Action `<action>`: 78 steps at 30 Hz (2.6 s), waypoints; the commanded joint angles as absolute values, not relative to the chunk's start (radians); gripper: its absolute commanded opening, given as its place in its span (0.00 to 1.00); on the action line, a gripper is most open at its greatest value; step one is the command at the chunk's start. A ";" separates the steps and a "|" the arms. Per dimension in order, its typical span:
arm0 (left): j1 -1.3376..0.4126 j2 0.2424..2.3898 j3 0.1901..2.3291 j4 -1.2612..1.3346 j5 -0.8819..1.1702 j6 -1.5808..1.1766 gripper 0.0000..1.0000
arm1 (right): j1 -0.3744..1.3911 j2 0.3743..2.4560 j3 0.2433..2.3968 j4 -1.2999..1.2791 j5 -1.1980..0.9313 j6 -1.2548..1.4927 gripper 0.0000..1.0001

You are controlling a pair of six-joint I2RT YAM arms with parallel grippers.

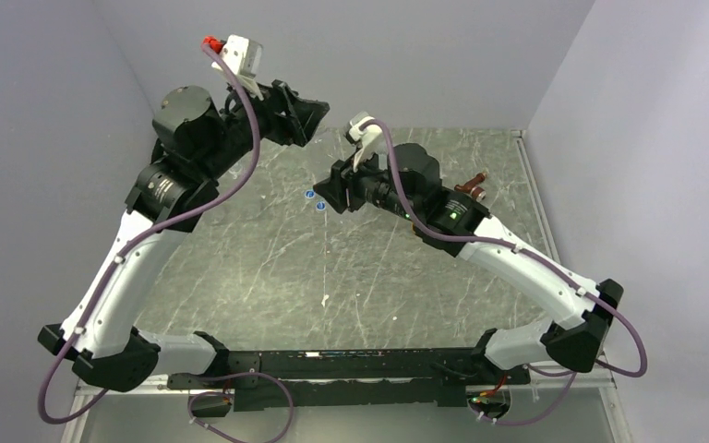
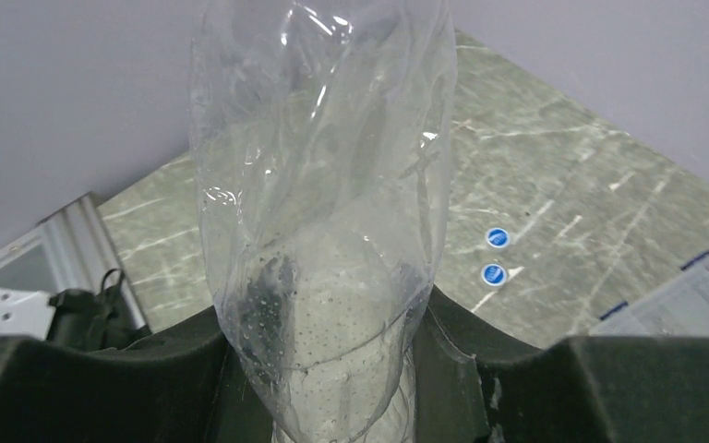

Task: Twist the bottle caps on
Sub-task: Screw the bottle cap onto the plastic bottle.

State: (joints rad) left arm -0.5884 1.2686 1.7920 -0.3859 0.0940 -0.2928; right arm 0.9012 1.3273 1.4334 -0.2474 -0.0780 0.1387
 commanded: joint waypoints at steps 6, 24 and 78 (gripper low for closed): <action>-0.589 1.276 1.795 -0.395 0.026 -0.302 0.68 | 0.911 1.376 1.525 -0.238 0.076 0.123 0.00; -0.589 1.331 1.797 -0.407 0.031 -0.317 0.56 | 0.917 1.410 1.552 -0.254 0.072 0.114 0.00; -0.584 1.168 1.755 -0.316 0.119 -0.293 0.92 | 0.829 1.264 1.423 -0.188 -0.111 0.142 0.00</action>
State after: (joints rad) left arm -0.5823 1.1137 1.7000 -0.2649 0.2878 -0.3111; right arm 0.7605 1.2526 1.3750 -0.1661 -0.4595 0.2031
